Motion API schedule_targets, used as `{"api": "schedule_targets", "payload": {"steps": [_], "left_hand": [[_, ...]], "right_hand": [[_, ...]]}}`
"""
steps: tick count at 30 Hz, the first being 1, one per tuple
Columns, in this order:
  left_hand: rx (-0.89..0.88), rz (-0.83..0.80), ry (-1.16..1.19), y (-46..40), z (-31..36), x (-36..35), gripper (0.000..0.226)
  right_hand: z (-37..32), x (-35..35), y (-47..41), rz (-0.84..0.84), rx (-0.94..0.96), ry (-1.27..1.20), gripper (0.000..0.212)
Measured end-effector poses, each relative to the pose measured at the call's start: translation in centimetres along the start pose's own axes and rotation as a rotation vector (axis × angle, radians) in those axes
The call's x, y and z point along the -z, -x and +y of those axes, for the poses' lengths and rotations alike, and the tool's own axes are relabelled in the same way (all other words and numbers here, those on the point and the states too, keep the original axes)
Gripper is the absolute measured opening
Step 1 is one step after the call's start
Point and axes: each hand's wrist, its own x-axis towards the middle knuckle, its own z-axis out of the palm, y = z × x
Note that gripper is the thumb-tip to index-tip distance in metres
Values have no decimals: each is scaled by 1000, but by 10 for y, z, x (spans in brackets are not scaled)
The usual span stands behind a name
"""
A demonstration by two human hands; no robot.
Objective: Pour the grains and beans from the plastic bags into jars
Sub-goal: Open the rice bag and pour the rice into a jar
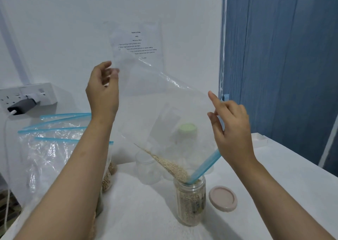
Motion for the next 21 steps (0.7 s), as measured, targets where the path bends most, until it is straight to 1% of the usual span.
{"api": "schedule_targets", "payload": {"steps": [3,8,13,21], "left_hand": [[89,-34,-32,13,-15,3,17],[69,-15,0,11,-13,5,15],[45,-41,10,6,-11,4,15],[53,-39,3,5,-14,5,16]], "right_hand": [[0,0,1,12,-8,-7,45],[-1,-1,1,16,-13,-22,45],[2,1,1,-5,-23,-23,45],[2,2,2,-13,-31,-34,46]]}}
